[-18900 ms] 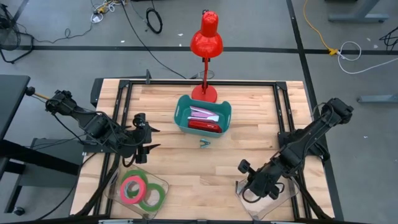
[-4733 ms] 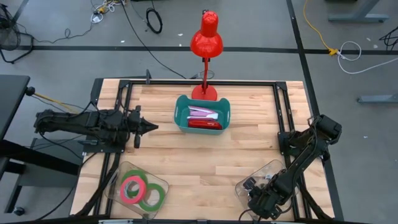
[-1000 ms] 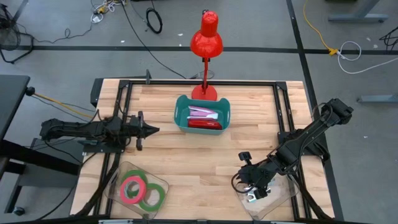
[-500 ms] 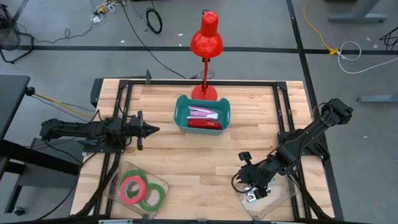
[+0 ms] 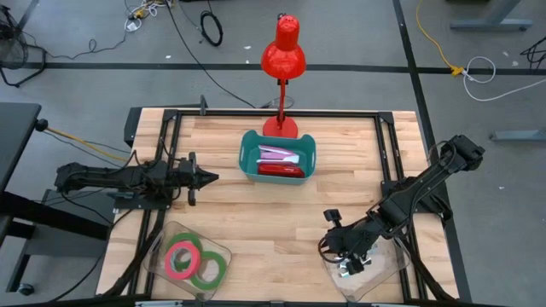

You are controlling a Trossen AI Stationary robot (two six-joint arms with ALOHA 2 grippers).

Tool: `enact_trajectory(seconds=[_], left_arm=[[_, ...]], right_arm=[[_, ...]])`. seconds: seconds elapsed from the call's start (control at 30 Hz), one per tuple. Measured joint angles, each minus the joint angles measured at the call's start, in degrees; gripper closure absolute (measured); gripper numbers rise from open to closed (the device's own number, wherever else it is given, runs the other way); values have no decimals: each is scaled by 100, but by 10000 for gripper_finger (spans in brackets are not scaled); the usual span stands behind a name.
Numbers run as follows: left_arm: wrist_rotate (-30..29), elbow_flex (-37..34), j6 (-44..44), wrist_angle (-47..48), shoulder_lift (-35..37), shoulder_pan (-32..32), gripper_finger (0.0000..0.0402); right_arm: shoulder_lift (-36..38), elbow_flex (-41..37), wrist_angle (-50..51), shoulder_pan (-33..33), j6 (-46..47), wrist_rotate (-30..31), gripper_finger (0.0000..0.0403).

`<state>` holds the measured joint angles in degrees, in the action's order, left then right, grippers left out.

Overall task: Pick and place Stapler, Stapler remover, tape
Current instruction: Return to Home Position

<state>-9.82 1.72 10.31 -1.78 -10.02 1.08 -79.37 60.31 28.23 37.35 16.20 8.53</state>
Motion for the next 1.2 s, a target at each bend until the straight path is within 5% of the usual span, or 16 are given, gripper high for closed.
enact_trajectory(seconds=[0.3,1.2], left_arm=[[0,0,2,-2,-4,0,374],[2,0,4,-7,-4,0,374]], right_arm=[[0,0,-420,-630,-653,6,398],[1,0,-904,-2669,-1596,-10,401]])
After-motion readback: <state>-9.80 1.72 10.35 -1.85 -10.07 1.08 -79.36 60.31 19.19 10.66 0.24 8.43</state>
